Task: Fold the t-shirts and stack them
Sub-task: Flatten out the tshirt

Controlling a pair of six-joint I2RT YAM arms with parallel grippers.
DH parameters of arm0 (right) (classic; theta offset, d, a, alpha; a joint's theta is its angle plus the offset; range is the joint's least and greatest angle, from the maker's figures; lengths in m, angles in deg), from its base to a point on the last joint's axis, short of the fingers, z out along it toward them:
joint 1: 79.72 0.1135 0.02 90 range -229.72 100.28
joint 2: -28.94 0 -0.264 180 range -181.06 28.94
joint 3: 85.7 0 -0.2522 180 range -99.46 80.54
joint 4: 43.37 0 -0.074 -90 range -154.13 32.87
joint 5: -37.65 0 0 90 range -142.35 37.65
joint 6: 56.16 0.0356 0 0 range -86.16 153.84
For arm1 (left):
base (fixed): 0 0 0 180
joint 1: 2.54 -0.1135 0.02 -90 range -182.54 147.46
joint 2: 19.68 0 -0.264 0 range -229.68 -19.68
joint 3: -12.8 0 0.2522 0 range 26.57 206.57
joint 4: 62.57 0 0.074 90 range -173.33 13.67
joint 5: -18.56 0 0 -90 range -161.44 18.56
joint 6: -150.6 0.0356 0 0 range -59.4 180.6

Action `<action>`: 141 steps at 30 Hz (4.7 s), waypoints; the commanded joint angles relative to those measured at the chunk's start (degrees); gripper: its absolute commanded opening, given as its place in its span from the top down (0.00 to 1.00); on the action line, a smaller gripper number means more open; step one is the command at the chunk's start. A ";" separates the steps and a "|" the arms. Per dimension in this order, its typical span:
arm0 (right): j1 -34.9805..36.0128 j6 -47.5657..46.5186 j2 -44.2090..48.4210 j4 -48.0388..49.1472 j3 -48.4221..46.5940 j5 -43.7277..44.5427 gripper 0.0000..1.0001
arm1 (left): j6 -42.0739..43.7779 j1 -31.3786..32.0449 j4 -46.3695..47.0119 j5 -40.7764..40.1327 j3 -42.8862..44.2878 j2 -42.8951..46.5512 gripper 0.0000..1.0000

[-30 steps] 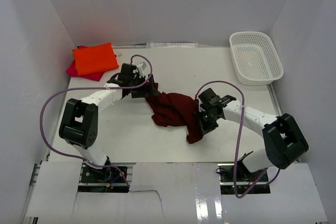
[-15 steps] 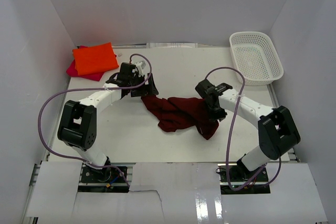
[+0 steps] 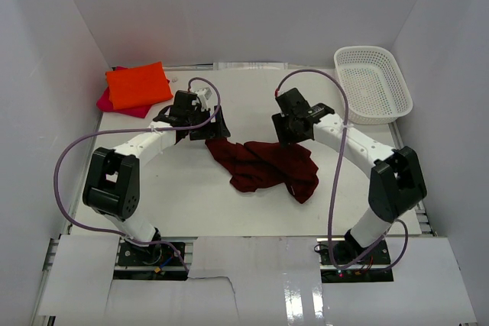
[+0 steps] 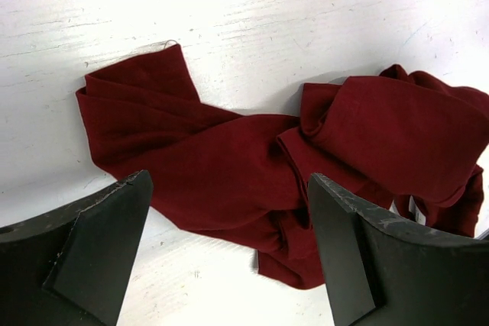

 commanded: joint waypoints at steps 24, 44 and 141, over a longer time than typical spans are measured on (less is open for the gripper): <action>-8.17 -2.47 -15.32 12.44 -15.02 -38.70 0.92 | 0.52 0.24 -0.34 -0.11 1.81 3.18 0.07; -3.52 2.91 17.02 1.72 27.41 -33.36 0.92 | 0.16 -0.37 -1.04 -3.72 1.99 4.41 0.07; 10.92 3.36 12.01 0.77 -0.75 -5.32 0.92 | -0.10 -1.51 -1.48 -3.02 1.73 4.41 0.06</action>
